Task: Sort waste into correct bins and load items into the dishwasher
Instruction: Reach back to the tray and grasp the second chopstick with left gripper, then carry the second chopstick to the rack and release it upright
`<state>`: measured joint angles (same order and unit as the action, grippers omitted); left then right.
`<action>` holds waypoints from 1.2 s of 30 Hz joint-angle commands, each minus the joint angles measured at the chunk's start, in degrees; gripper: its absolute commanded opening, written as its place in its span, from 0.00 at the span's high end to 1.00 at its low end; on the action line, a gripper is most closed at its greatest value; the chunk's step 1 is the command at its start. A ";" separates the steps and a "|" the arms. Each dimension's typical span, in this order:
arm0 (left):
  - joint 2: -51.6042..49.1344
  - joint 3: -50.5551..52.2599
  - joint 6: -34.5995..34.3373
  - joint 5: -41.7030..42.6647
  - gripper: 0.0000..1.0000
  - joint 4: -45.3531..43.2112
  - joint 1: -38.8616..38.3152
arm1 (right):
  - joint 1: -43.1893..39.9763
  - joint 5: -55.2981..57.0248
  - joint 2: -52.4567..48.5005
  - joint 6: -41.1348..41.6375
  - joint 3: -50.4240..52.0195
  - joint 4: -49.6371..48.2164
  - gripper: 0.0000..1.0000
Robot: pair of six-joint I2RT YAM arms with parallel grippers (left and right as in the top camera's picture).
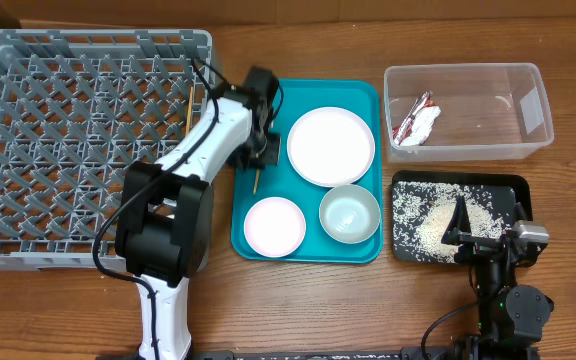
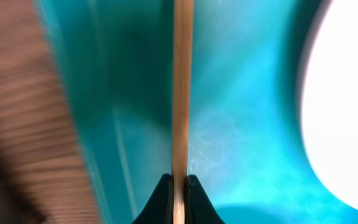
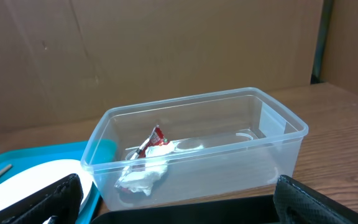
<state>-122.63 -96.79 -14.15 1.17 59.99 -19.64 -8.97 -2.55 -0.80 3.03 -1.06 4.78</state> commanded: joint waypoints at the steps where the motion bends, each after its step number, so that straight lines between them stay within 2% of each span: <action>1: 0.20 -10.49 1.07 -2.73 0.96 4.61 -0.22 | -0.20 0.31 0.61 0.37 0.59 -0.17 0.00; 7: 0.35 -23.52 -2.84 -10.69 0.96 17.18 0.24 | -0.20 0.31 0.61 0.37 0.59 -0.17 0.00; 11: 0.96 -27.52 -2.58 -11.19 0.96 22.18 2.21 | -0.20 0.28 0.61 0.37 0.59 -0.17 0.00; 15: 1.03 -28.15 -2.69 -15.19 0.96 24.76 5.62 | -0.20 0.31 0.61 0.37 0.59 -0.17 0.00; 22: 1.03 -26.95 -3.58 -14.60 0.96 23.19 12.26 | -0.20 0.28 0.61 0.37 0.59 -0.17 0.00; 24: 1.03 -25.70 -1.25 -14.14 0.96 21.62 13.31 | -0.20 0.31 0.61 0.37 0.59 -0.17 0.00; 27: 1.03 -22.77 6.32 -10.25 0.96 18.88 13.66 | -0.20 0.28 0.61 0.37 0.59 -0.17 0.00; 34: 1.03 -16.35 9.27 -11.08 0.96 15.65 13.66 | -0.20 0.31 0.61 0.37 0.59 -0.17 0.00; 35: 1.03 -16.06 9.11 -11.30 0.95 15.69 13.73 | -0.20 0.31 0.61 0.37 0.59 -0.17 0.00; 36: 1.03 -16.11 8.79 -11.52 0.84 15.78 13.75 | -0.20 0.28 0.61 0.35 0.59 -0.17 0.00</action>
<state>-122.61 -113.49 -7.16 -10.28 75.83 -5.65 -8.97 -2.55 -0.80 3.01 -1.06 4.78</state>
